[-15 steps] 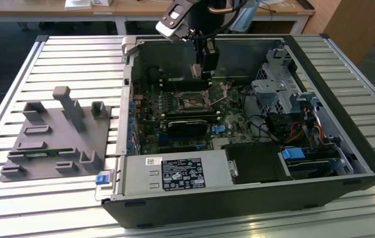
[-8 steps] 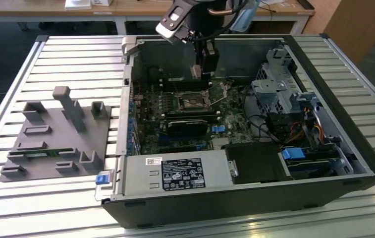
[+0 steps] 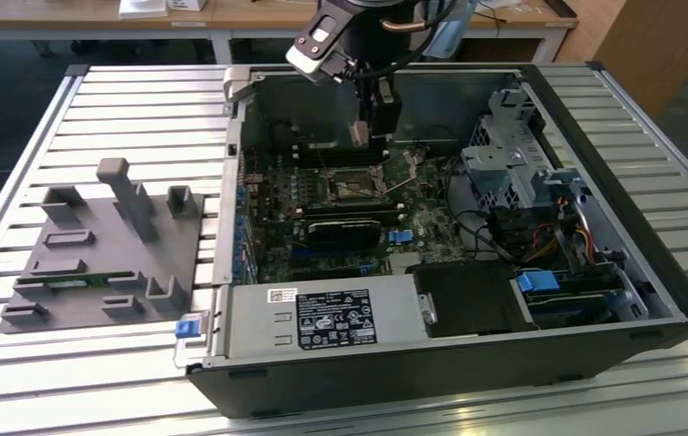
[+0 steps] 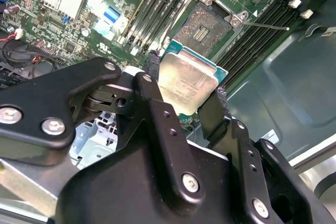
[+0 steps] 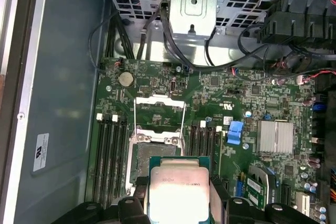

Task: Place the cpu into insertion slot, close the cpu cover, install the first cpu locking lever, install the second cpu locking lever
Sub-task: 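Place the cpu into insertion slot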

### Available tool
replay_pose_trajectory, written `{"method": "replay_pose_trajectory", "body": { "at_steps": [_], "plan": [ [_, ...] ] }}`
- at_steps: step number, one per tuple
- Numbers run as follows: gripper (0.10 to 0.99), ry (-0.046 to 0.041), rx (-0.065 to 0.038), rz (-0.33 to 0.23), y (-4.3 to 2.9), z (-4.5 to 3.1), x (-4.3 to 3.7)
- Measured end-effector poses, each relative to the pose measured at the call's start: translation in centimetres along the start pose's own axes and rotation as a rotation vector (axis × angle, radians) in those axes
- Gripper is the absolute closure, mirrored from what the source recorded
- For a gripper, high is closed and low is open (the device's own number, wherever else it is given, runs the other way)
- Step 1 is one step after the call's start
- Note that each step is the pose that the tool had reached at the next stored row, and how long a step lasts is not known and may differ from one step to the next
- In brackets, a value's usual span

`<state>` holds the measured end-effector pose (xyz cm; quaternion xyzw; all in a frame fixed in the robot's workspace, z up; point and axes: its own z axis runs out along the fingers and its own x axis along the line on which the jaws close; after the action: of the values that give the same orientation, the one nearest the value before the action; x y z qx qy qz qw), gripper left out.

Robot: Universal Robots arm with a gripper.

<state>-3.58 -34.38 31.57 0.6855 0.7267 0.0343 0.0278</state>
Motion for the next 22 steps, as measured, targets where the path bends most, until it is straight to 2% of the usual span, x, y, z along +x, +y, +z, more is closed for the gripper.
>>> {"method": "replay_pose_trajectory", "body": {
  "at_steps": [22],
  "plan": [
    [0.545,-0.0007,0.0,0.0,-0.09,1.01,-0.01]
  ]
}}
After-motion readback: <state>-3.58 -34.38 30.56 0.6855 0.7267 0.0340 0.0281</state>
